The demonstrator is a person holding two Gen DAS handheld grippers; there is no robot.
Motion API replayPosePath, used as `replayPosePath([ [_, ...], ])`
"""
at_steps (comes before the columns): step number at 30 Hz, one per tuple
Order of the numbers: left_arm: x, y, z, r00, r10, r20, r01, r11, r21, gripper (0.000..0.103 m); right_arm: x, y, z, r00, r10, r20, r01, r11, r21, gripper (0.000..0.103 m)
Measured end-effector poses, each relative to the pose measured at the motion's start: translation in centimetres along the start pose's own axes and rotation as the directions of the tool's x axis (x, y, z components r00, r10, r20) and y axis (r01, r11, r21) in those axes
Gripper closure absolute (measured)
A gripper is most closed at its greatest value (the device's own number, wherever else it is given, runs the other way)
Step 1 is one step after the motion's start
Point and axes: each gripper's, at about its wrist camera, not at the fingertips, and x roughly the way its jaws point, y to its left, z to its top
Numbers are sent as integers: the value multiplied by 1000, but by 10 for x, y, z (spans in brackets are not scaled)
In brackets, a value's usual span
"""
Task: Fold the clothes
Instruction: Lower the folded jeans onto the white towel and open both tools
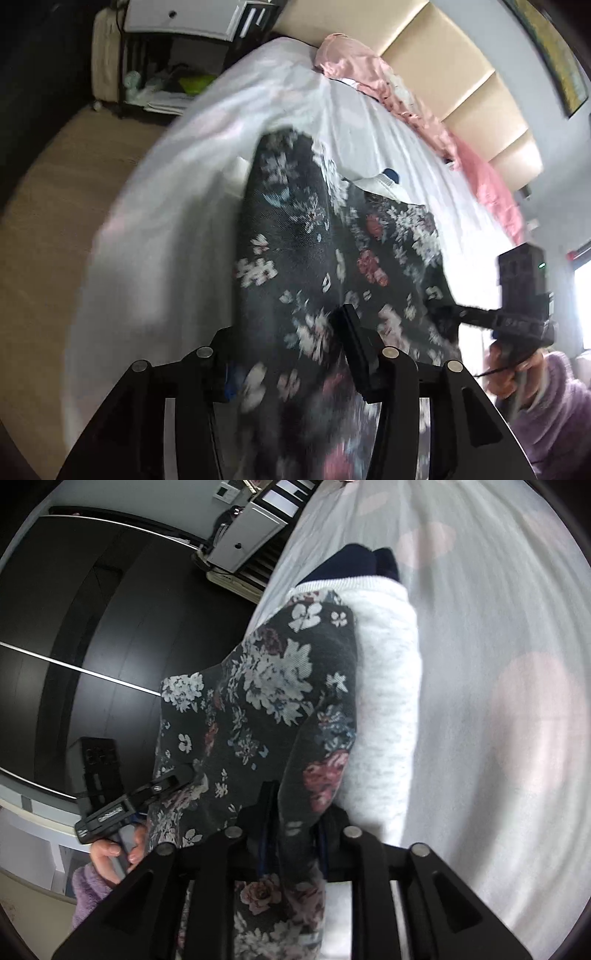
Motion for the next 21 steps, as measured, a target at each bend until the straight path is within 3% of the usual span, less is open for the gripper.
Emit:
replayPosePath([
  [3,-40,-2,-2,994,98,53,-98,995,-3,54,-30,10,-2,996,-89,32,91,994,-60,78],
  [8,-84,-38,-5,972,136,190,-144,989,29,54,-54,51,-7,970,-189,154,222,945,-240,79],
  [11,-73,-55,0,961,184,207,-198,979,51,56,-61,76,-7,946,-234,225,300,893,-334,82],
  [14,-52,-60,6,955,210,211,-226,973,54,60,-41,94,4,932,-266,245,345,855,-386,84],
  [18,-17,-50,21,951,234,201,-244,969,26,67,-14,93,27,925,-277,262,366,839,-403,84],
  [21,14,-32,28,956,262,135,-266,964,15,69,6,82,37,924,-293,245,373,829,-417,84],
])
